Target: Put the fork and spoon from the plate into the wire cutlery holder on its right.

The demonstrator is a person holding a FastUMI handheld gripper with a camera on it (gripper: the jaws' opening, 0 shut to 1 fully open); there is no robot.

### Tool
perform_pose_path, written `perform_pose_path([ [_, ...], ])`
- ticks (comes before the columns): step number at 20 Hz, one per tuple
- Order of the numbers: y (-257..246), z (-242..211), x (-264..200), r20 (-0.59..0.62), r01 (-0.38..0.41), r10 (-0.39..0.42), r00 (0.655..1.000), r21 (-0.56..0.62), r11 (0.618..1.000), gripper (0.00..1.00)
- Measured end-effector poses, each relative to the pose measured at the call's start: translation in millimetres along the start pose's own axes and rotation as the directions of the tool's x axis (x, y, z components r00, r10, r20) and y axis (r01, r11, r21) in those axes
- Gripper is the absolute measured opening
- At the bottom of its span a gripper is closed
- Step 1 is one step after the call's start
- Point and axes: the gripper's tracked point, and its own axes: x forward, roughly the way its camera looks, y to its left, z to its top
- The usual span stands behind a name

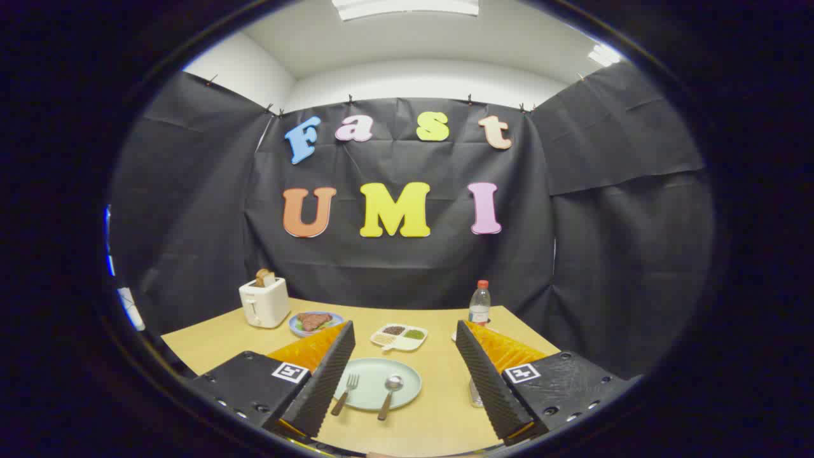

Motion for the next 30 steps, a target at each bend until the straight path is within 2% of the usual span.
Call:
perform_pose_path([
  [13,-20,-13,8,-0.021,0.041,-0.041,0.999,-0.021,0.999,0.96],
  [22,-10,-27,49,-0.096,0.002,-0.003,0.995,-0.011,1.0,0.96],
  [26,4,-40,64,-0.17,-0.017,0.024,0.985,0.042,0.999,0.96],
  [29,17,-67,76,-0.29,-0.034,0.052,0.956,0.067,0.997,0.95],
  [30,14,-75,81,-0.321,-0.022,0.036,0.947,0.048,0.999,0.95],
])
